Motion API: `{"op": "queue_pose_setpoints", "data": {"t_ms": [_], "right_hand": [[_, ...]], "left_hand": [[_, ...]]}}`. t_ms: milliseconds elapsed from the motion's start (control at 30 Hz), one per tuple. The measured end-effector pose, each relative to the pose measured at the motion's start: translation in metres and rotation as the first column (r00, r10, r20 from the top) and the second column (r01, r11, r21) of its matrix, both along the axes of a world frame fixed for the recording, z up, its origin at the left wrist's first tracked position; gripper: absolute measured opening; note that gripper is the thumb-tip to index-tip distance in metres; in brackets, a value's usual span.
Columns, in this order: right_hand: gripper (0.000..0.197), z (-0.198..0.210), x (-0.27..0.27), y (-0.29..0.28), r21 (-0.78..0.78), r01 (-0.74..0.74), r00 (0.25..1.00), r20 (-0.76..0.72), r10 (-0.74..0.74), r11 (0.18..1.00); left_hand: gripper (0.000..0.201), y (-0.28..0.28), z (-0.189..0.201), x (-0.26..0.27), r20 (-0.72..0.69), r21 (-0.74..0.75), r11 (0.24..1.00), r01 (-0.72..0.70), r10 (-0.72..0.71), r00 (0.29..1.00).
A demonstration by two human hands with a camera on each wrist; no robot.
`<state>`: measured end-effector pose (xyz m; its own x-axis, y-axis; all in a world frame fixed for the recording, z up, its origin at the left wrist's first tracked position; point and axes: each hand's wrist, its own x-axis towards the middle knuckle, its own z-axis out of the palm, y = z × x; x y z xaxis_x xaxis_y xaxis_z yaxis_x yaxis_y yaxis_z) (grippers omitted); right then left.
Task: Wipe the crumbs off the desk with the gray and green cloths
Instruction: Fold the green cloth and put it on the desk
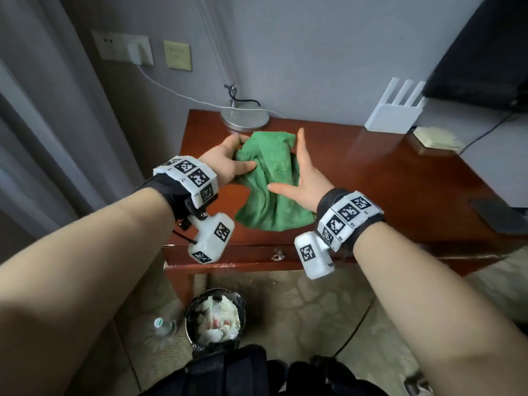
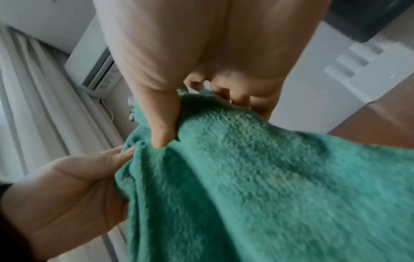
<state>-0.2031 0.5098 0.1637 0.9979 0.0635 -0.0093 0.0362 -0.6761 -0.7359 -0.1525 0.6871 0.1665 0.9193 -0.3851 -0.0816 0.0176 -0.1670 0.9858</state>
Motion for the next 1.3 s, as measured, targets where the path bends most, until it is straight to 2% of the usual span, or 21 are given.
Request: {"op": "queue_pose_setpoints", "data": {"t_ms": [67, 167, 200, 267, 400, 467, 667, 833, 933, 1133, 1300], "right_hand": [[0.104, 0.008, -0.015, -0.03, 0.03, 0.044, 0.999, 0.025, -0.045, 0.999], [0.069, 0.019, -0.041, -0.079, -0.001, 0.133, 0.989, 0.063, -0.133, 0.991], [0.065, 0.021, -0.05, -0.095, 0.008, 0.155, 0.987, 0.047, -0.155, 0.988], [0.07, 0.027, -0.07, -0.124, 0.015, 0.167, 0.986, 0.014, -0.167, 0.986], [0.102, 0.032, -0.1, -0.176, -0.022, 0.172, 0.985, 0.004, -0.172, 0.985], [0.109, 0.035, -0.111, -0.198, -0.011, 0.211, 0.977, -0.003, -0.211, 0.977], [0.094, 0.05, -0.131, -0.248, 0.042, 0.278, 0.96, 0.019, -0.279, 0.96], [0.081, 0.055, -0.113, -0.282, 0.11, 0.318, 0.947, 0.01, -0.321, 0.942], [0.061, 0.053, -0.093, -0.306, 0.123, 0.36, 0.932, -0.005, -0.362, 0.925], [0.055, 0.053, -0.063, -0.352, -0.006, 0.405, 0.91, 0.101, -0.403, 0.914], [0.058, 0.046, -0.043, -0.398, -0.03, 0.422, 0.903, 0.098, -0.418, 0.906]], "left_hand": [[0.031, -0.024, 0.012, -0.012, 0.078, 0.04, 0.999, 0.02, -0.023, 0.997], [0.035, -0.063, 0.028, -0.037, 0.195, 0.136, 0.988, 0.08, -0.106, 0.975], [0.035, -0.077, 0.032, -0.046, 0.23, 0.165, 0.981, 0.098, -0.135, 0.964], [0.034, -0.104, 0.038, -0.062, 0.274, 0.202, 0.972, 0.119, -0.173, 0.946], [0.035, -0.157, 0.045, -0.085, 0.315, 0.231, 0.964, 0.129, -0.2, 0.928], [0.036, -0.18, 0.049, -0.093, 0.331, 0.236, 0.962, 0.135, -0.21, 0.92], [0.036, -0.231, 0.062, -0.091, 0.34, 0.272, 0.946, 0.177, -0.267, 0.902], [0.034, -0.269, 0.068, -0.066, 0.316, 0.256, 0.937, 0.236, -0.312, 0.896], [0.036, -0.297, 0.068, -0.047, 0.299, 0.258, 0.921, 0.291, -0.363, 0.883], [0.032, -0.344, 0.072, -0.013, 0.273, 0.255, 0.901, 0.351, -0.415, 0.868], [0.032, -0.391, 0.068, 0.01, 0.248, 0.292, 0.875, 0.387, -0.46, 0.853]]}}
